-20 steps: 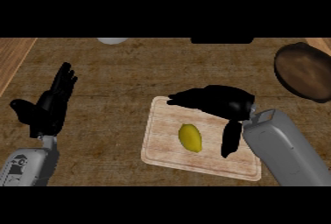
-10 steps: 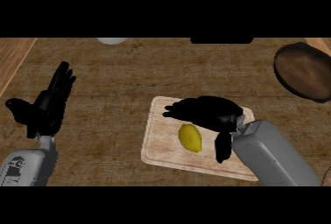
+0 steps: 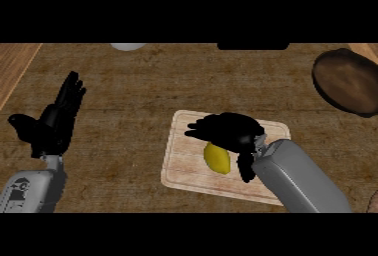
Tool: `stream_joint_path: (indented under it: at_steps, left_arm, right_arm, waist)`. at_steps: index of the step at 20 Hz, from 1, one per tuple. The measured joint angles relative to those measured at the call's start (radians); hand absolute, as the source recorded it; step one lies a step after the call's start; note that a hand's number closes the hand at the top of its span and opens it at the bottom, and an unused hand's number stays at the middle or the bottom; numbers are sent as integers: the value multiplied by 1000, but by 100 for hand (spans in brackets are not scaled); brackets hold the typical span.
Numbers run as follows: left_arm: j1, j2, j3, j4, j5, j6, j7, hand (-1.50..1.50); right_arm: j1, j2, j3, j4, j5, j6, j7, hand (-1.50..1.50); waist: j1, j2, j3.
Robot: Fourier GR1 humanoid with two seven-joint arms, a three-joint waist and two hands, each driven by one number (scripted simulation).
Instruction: Pick the lemon from the cutting board and place it in the pan
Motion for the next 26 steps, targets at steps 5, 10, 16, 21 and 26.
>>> stream_joint_path:
  at_steps: [5,10,16,21,26]
  left_arm:
    - [7,-30,-8,-24,-23,9,15,0]
    - [8,-25,10,-28,-22,-16,22,0]
    - [0,-43,11,-34,-42,-11,39,0]
    - [17,-35,32,-34,-34,-37,17,0]
    - [20,-49,33,-20,-44,-40,-2,0]
  right_arm:
    - [-2,59,3,46,60,-6,-8,-150]
    - [0,78,11,81,130,-16,-27,-150]
    - [-4,91,14,168,201,-41,-74,-150]
    - [9,122,29,226,235,-63,-122,150]
    - [-15,112,40,262,270,-113,-231,150]
  waist:
    - [1,0,0]
    - [1,0,0]
    - [1,0,0]
    - [2,0,0]
    - [2,-1,1]
